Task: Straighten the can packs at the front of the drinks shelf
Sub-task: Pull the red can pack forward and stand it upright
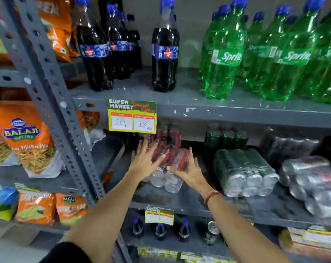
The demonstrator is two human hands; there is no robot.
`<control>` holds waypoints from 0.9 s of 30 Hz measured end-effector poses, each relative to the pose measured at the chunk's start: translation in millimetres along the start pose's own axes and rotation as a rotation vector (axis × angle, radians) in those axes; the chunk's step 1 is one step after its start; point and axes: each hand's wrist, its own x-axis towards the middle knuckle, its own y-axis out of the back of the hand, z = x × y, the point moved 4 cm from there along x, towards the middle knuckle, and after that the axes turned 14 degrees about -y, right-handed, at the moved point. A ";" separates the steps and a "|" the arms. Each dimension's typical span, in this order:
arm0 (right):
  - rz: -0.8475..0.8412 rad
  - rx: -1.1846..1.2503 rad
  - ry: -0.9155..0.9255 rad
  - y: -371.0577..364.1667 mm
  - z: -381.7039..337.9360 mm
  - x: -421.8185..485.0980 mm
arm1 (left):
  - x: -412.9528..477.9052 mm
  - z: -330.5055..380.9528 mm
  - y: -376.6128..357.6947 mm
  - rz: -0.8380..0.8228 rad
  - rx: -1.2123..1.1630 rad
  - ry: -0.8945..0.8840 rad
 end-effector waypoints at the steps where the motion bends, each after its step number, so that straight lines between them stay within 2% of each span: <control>1: -0.074 0.046 -0.040 -4.8 -2.3 7.0 | 10.7 -3.0 -3.2 -0.057 -0.106 0.021; 3: -0.167 0.066 -0.123 -10.9 -4.7 21.8 | 28.9 -7.6 -6.9 -0.192 -0.196 0.022; 6: -0.254 0.071 -0.178 -11.0 -7.3 30.2 | 42.5 -19.7 -18.8 -0.305 -0.150 0.052; 8: -0.281 0.075 -0.161 -10.8 -6.1 35.0 | 42.6 -24.8 -22.8 -0.284 -0.106 0.077; 13: -0.199 0.093 -0.102 -11.5 -4.1 35.6 | 36.6 -17.6 -24.7 -0.170 0.016 0.013; 17: -0.147 0.105 -0.047 -16.8 3.5 33.4 | 28.0 -24.1 -27.6 -0.133 0.025 0.047; 22: -0.099 0.110 0.100 -22.6 8.3 8.3 | -6.0 -18.4 -18.4 0.059 -0.022 0.046; 27: -0.027 -0.043 0.310 -31.4 25.1 -23.9 | -66.9 -3.7 -26.9 0.443 -0.118 0.044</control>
